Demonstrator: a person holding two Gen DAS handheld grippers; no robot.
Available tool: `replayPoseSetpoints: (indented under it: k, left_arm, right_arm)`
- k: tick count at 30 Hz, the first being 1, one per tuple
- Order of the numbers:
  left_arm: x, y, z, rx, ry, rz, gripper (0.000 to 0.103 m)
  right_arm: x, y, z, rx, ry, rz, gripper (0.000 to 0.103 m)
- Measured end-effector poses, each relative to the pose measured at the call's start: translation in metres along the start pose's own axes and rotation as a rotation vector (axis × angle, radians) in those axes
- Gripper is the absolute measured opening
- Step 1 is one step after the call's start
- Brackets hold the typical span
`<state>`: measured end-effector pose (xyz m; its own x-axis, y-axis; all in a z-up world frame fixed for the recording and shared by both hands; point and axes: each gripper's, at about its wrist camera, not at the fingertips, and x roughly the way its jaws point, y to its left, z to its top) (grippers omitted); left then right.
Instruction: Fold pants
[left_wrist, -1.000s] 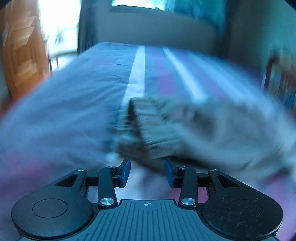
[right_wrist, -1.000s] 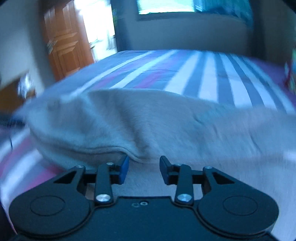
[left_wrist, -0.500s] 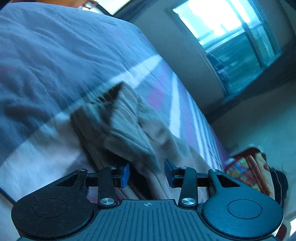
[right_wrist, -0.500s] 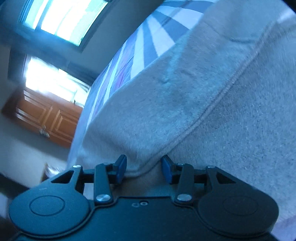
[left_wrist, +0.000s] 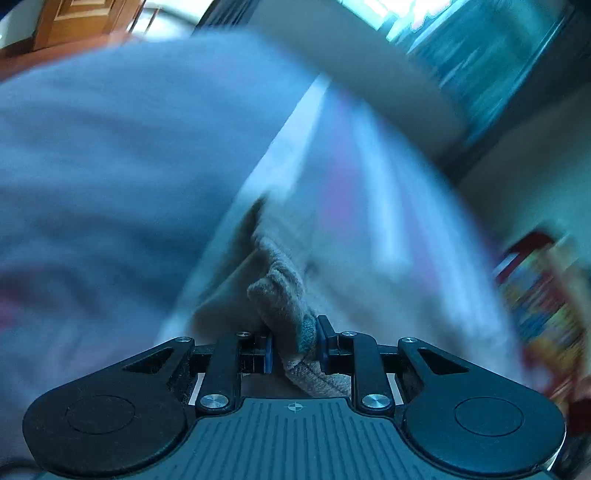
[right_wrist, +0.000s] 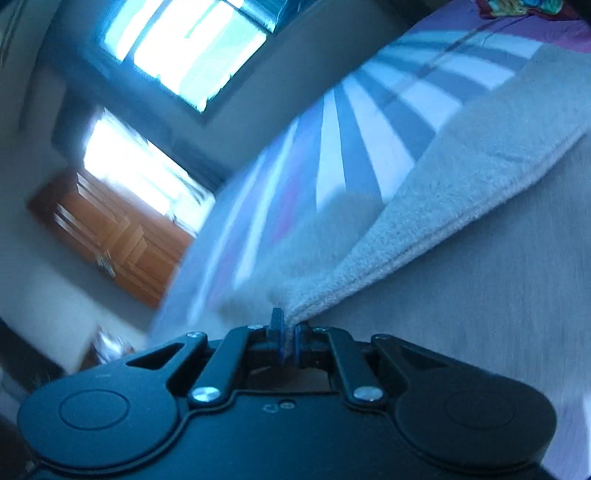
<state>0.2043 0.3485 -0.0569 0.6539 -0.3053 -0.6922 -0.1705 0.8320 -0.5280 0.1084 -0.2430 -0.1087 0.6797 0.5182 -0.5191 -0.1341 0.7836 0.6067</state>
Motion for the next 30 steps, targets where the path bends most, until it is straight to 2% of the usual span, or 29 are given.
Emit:
replayPoseSetpoints:
  k: [2,4,7,9,12,14,15,17,18,19,20,22,24,26,28,29,30]
  left_arm:
    - [0.003,0.008,-0.006,-0.046,-0.014,-0.012,0.023]
    - [0.0,0.003,-0.007,-0.044,-0.034,-0.006,0.023]
    - [-0.01,-0.006,-0.005,-0.022,-0.077,-0.009,0.023]
    - [-0.02,-0.011,-0.005,-0.008,-0.11,-0.02,0.023]
    - [-0.007,-0.019,-0.011,0.075,-0.049,0.095,0.023]
    - [-0.008,-0.021,-0.014,0.078,-0.06,0.126,0.023]
    - [-0.013,-0.024,-0.015,0.06,-0.078,0.13,0.023]
    - [-0.03,-0.031,-0.024,0.051,-0.112,0.141,0.028]
    - [-0.039,-0.034,-0.031,0.046,-0.14,0.149,0.029]
    - [-0.049,-0.036,-0.039,0.027,-0.171,0.145,0.036]
    - [-0.056,-0.036,-0.047,0.001,-0.192,0.135,0.045]
    - [-0.06,-0.034,-0.06,-0.039,-0.202,0.114,0.047]
    - [-0.047,-0.032,-0.067,-0.077,-0.167,0.104,0.047]
    - [-0.029,-0.032,-0.072,-0.093,-0.139,0.103,0.047]
    - [-0.013,-0.028,-0.074,-0.132,-0.129,0.075,0.047]
    - [-0.003,-0.024,-0.076,-0.164,-0.114,0.06,0.047]
    - [0.003,-0.02,-0.077,-0.176,-0.117,0.055,0.047]
  right_arm:
    - [0.024,-0.017,-0.016,0.023,0.102,-0.099,0.005]
    - [0.026,-0.033,-0.025,0.091,0.079,-0.073,0.005]
    - [0.026,-0.028,-0.022,0.049,0.082,-0.089,0.005]
    - [0.019,-0.019,-0.015,0.046,0.073,-0.067,0.005]
    - [0.015,-0.012,-0.016,0.027,0.059,-0.053,0.005]
    - [0.028,-0.02,-0.021,0.036,0.116,-0.095,0.005]
    - [0.03,-0.026,-0.022,0.057,0.114,-0.081,0.005]
    - [0.021,-0.034,-0.014,0.122,0.112,-0.029,0.017]
    - [0.009,-0.037,-0.011,0.137,0.079,-0.025,0.031]
    - [-0.006,-0.041,-0.007,0.132,0.035,-0.036,0.05]
    - [-0.02,-0.045,-0.003,0.131,-0.007,-0.043,0.055]
    - [-0.047,-0.067,0.009,0.163,-0.088,-0.054,0.054]
    - [-0.062,-0.099,0.026,0.216,-0.147,-0.121,0.053]
    - [-0.064,-0.128,0.041,0.316,-0.178,-0.149,0.045]
    - [-0.054,-0.148,0.052,0.384,-0.179,-0.141,0.026]
    - [-0.049,-0.155,0.057,0.398,-0.179,-0.15,0.02]
    - [-0.044,-0.16,0.061,0.398,-0.172,-0.159,0.009]
